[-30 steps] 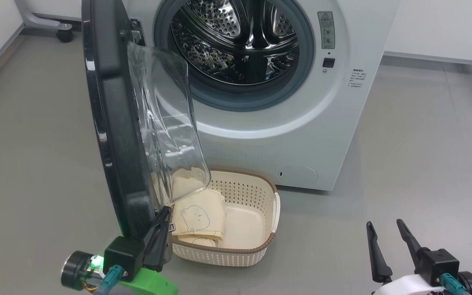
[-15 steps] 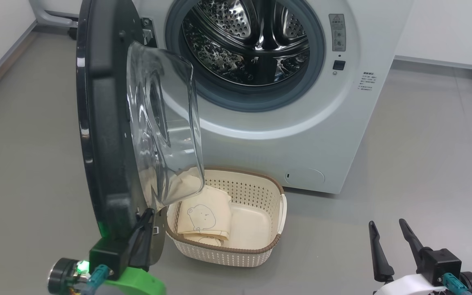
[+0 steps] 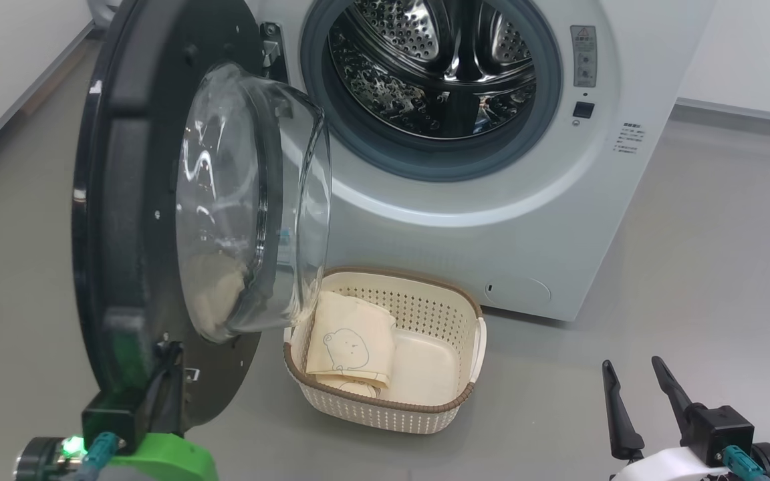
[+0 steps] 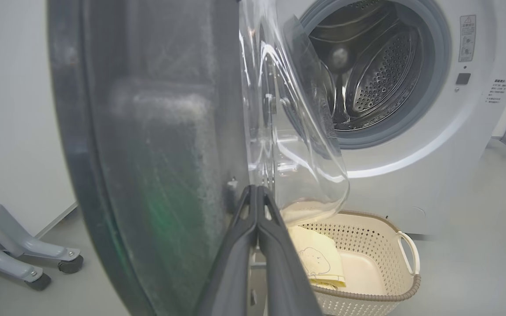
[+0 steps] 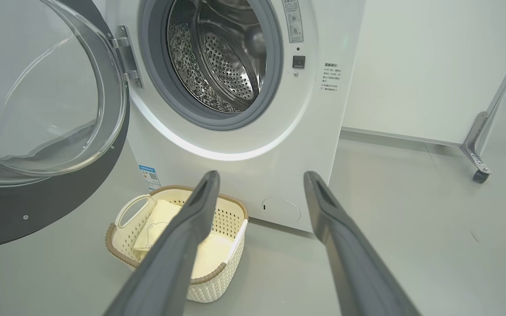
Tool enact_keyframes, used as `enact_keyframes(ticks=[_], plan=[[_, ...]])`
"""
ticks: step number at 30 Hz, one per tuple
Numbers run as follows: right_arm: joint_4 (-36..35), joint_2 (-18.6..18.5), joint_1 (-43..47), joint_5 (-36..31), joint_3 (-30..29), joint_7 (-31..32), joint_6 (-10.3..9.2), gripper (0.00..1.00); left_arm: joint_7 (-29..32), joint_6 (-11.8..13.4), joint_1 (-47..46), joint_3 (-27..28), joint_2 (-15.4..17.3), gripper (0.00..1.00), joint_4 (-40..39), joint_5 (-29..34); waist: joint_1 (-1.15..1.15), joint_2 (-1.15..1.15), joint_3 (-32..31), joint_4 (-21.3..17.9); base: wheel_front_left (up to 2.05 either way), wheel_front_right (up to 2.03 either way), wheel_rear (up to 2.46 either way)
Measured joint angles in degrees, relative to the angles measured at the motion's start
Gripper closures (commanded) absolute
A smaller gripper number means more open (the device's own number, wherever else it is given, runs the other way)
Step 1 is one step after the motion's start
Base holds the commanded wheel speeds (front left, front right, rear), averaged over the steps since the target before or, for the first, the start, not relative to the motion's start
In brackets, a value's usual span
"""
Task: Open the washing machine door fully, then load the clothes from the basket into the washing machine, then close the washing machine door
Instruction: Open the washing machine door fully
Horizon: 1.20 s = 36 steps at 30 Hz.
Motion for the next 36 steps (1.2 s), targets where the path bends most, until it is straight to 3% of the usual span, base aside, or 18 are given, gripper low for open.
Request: enact_keyframes(ticks=[36], plan=[[-1.2, -1.6, -2.7, -1.6, -0.9, 0.0, 1.24, 0.0, -5.5, 0.9, -9.8, 13.7, 2.2, 1.0, 15.1, -4.6, 0.0, 0.0, 7.5, 0.2, 0.0, 0.0, 0.0]])
